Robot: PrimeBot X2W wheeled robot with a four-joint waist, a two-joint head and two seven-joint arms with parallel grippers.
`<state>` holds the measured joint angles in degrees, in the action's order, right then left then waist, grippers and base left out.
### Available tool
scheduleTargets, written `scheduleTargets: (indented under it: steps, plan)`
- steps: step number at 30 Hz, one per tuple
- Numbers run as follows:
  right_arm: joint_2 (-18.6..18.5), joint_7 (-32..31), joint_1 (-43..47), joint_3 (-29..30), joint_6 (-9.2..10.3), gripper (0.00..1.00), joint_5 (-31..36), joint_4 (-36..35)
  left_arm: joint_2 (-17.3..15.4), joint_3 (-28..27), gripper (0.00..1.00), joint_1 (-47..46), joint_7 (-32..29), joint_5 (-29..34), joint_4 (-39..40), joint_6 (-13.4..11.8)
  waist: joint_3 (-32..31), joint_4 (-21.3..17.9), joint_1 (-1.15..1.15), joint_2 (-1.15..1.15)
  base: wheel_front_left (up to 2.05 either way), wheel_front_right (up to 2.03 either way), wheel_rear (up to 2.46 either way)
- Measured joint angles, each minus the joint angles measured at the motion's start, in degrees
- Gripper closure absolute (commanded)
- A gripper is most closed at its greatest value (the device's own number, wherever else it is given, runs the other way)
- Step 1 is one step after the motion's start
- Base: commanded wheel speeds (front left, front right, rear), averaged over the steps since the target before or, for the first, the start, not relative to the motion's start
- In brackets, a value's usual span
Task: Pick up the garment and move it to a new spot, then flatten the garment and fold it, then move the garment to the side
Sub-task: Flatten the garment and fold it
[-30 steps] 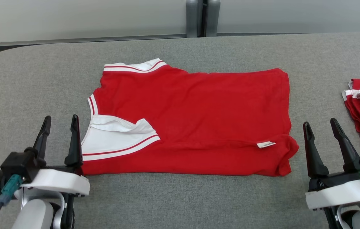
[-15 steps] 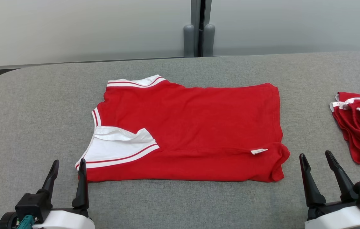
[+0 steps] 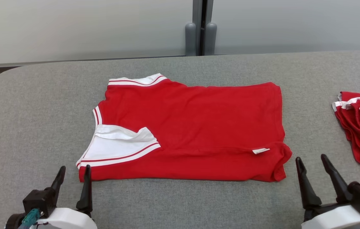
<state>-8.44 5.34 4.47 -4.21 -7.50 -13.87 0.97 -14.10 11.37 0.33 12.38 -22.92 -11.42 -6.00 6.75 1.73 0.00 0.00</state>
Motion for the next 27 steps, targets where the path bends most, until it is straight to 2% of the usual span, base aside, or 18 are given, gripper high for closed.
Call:
scheduleTargets:
  steps: [8, 19, 20, 21, 22, 27]
  plan:
    - [0.85, -2.33, -3.72, -3.09, 0.00, 0.00, -0.22, 9.79, 1.51, 0.86, 0.00, -4.68, -2.71, -3.83, -9.56, 3.74, 2.86, 0.73, 0.00, 0.00, 0.00, 0.00, 0.00]
    - [2.90, 0.02, -11.44, -4.52, 0.00, 0.00, -2.64, 25.47, 2.99, 0.30, 0.00, -11.56, -4.56, -8.89, -21.20, 8.43, 6.05, 1.65, 0.00, 0.00, 0.00, 0.00, 0.00]
    - [2.99, 0.26, -12.60, -5.09, 0.00, 0.25, -3.74, 27.13, 3.01, 0.56, 0.59, -12.52, -4.64, -9.04, -22.46, 9.07, 6.20, 1.71, 0.00, 0.00, 0.00, 0.00, 0.00]
    - [2.99, 0.59, -13.05, -5.25, 0.00, 0.71, -3.98, 27.76, 3.02, 0.65, 1.00, -12.85, -4.78, -9.27, -22.94, 9.60, 6.23, 1.77, 0.00, 0.00, 0.00, 0.00, 0.00]
    - [3.01, 0.78, -13.33, -5.34, 0.00, 1.00, -4.49, 28.28, 3.05, 0.71, 1.00, -13.09, -4.78, -9.48, -23.34, 9.75, 6.22, 1.83, 0.00, 0.00, 0.00, 0.00, 0.00]
    - [2.64, 2.29, -13.50, -6.02, -0.07, 1.00, -6.51, 28.92, 3.21, 1.13, 1.00, -13.42, -3.64, -9.49, -23.99, 10.25, 5.72, 2.01, 0.00, 0.00, 0.00, 0.00, 0.00]
